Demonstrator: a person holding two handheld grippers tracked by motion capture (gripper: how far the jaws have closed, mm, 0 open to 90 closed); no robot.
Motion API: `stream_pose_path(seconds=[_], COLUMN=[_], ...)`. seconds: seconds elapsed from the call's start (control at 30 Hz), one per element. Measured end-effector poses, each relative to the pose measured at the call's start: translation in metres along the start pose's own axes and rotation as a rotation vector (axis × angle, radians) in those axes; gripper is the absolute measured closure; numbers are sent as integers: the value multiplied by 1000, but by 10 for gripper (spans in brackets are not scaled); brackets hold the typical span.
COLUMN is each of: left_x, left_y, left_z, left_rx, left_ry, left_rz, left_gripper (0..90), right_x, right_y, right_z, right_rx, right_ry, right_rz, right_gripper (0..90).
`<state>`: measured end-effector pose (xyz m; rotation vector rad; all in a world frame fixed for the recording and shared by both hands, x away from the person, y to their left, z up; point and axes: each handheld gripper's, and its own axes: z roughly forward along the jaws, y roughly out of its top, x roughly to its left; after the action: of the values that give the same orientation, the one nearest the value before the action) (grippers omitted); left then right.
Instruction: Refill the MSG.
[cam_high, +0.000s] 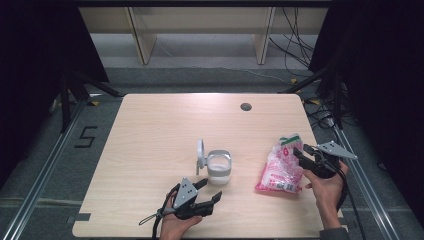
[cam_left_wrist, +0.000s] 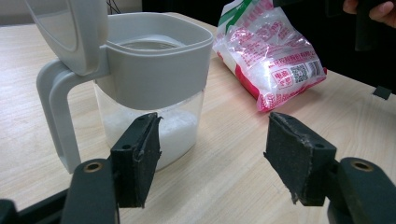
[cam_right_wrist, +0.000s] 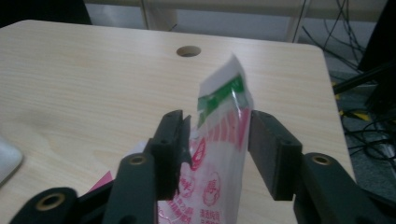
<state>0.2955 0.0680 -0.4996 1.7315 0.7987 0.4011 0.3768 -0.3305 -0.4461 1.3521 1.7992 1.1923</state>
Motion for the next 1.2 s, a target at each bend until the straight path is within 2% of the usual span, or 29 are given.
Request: stream_pose_path(seconds=[0.03,0.07,0.1,0.13,0.17,0.2,0.23,0.3,0.33,0.4,0.47,0.53,0.6,0.63,0.67,0.7,0.73,0.77,0.8,0.83,0.87,0.93,0.97,1.0,1.03,1.07,1.1,1.17,1.2], left_x=[0,0,0,0,1,-1,0,0,2,3,3,5,6,7,7,7,7,8,9,9,10,11,12,13,13,14,15,17,18], left_y=[0,0,0,0,0,0,0,0,0,1,1,1,1,1,1,1,0,0,1,0,1,1,2,2,2,3,3,3,3], left_z=[0,0,0,-1,0,0,-1,-2,-3,-4,-5,-6,-7,-7,-7,-7,-7,-8,-9,-9,-10,-11,-12,-13,-13,-14,-15,-17,-18], left_rx=[0,-1,-2,-1,-8,-15,-13,-3,-3,-2,-9,-6,-5,-4,-1,-5,-8,-7,3,-1,0,-8,-7,-10,-15,-11,-11,-13,-12], left_ry=[0,2,1,1,-10,0,4,11,8,13,20,19,24,23,24,24,21,24,27,27,31,27,36,32,37,46,52,57,65], left_rz=[0,0,-3,-4,-7,-32,-33,-29,-10,-10,-35,-11,-12,-13,-14,-25,-45,-40,-13,-16,-19,-18,-22,-19,-29,-25,-33,-26,-37], left_gripper=[347,346,343,340,338,337,338,337,337,337,335,324,318,316,316,315,313,312,312,312,312,312,312,312,313,313,314,316,317], right_x=[3,0,2,-1,2,-2,1,2,3,5,11,16,23,25,29,30,35,37,38,41,42,49,49,53,54,57,56,58,60], right_y=[0,1,1,1,1,1,2,3,4,6,7,9,9,9,8,7,6,5,4,3,3,1,0,-1,-2,-4,-5,-8,-9], right_z=[-3,-2,-4,-4,-6,-5,-7,-9,-9,-10,-12,-12,-12,-11,-10,-9,-8,-7,-6,-5,-5,-6,-6,-6,-5,-5,-6,-4,-5], right_rx=[15,-4,0,-8,-4,-23,-11,-25,-23,-42,-47,-63,-55,-63,-47,-47,-35,-44,-41,-37,-35,-19,-12,-15,-13,-2,5,10,25], right_ry=[-31,-28,-42,-61,-72,-71,-90,-80,-92,-69,-59,-26,-14,16,21,45,49,78,78,91,102,131,136,151,146,162,164,169,179], right_rz=[28,7,60,24,62,8,41,37,26,18,25,15,12,6,12,-5,17,8,-12,-3,-28,0,-26,-7,-23,-11,-34,-47,-19], right_gripper=[531,503,478,468,465,461,453,438,431,411,404,391,372,359,349,343,333,326,321,309,301,298,298,298,298,299,300,300,301])
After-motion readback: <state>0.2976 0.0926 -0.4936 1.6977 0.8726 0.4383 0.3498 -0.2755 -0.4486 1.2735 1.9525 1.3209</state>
